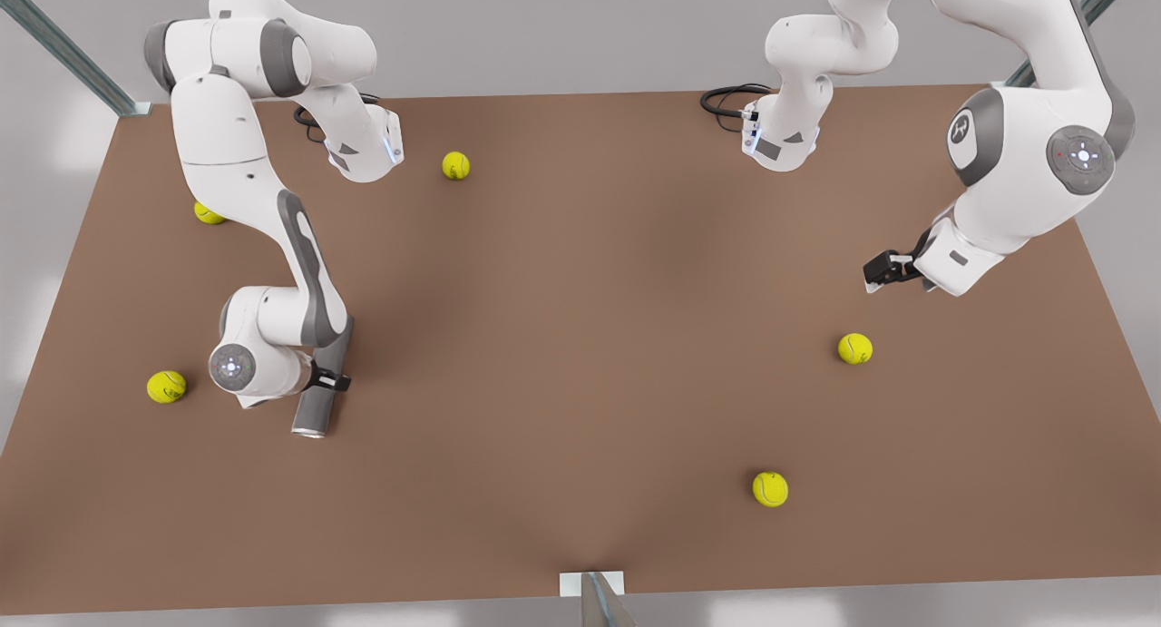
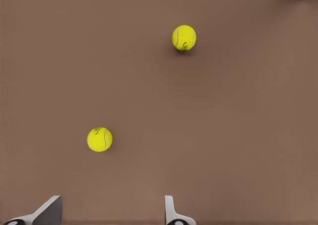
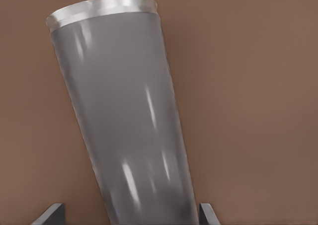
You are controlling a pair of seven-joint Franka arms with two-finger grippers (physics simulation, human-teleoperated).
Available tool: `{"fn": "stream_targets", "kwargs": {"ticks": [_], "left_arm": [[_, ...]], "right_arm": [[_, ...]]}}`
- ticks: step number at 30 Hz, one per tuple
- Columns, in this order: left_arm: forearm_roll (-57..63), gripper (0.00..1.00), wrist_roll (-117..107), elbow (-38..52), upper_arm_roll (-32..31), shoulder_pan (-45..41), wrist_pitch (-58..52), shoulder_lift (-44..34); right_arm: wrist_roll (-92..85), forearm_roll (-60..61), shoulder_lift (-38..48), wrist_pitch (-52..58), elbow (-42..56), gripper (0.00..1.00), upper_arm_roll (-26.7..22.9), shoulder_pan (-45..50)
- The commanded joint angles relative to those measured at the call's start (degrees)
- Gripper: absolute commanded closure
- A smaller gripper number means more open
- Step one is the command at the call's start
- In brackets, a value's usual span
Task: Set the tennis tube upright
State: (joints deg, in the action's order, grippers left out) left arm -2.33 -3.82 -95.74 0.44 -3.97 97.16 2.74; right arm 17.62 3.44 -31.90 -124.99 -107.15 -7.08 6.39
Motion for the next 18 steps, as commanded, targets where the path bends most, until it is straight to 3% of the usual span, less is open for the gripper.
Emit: {"fn": "stream_targets", "kwargs": {"ticks": [1,18], "left_arm": [[0.0,0.0,-0.4,0.0,0.0,-0.3,0.1,0.0],[0.0,0.0,-0.8,0.0,-0.3,-0.3,0.1,0.8]], "right_arm": [[7.4,0.1,-0.3,-0.4,-0.3,0.0,0.0,-0.1],[1.8,0.1,-2.5,-0.8,-1.0,0.0,0.0,-0.6]]}}
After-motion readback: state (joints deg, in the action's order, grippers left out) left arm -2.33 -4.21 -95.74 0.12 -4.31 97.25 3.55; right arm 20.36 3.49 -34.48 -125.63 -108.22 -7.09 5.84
